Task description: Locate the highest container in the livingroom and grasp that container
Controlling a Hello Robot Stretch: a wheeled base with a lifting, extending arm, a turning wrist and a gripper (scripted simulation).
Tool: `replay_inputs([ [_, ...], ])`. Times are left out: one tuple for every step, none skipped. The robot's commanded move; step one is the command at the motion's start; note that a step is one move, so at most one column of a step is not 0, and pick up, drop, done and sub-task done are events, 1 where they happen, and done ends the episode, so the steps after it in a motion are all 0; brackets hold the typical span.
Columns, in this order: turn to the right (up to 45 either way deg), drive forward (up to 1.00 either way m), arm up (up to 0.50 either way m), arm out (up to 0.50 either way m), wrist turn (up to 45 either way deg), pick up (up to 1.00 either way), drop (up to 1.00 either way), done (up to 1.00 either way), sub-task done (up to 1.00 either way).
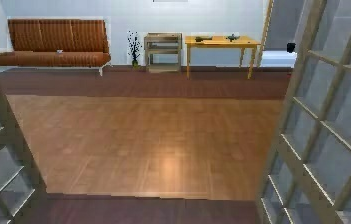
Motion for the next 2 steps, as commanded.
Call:
replay_inputs([
  [0.0, 1.00, 0.00, 0.00, 0.0, 0.00, 0.00, 0.00, 0.00],
  [6.0, 0.00, 0.00, 0.00, 0.0, 0.00, 0.00, 0.00, 0.00],
])
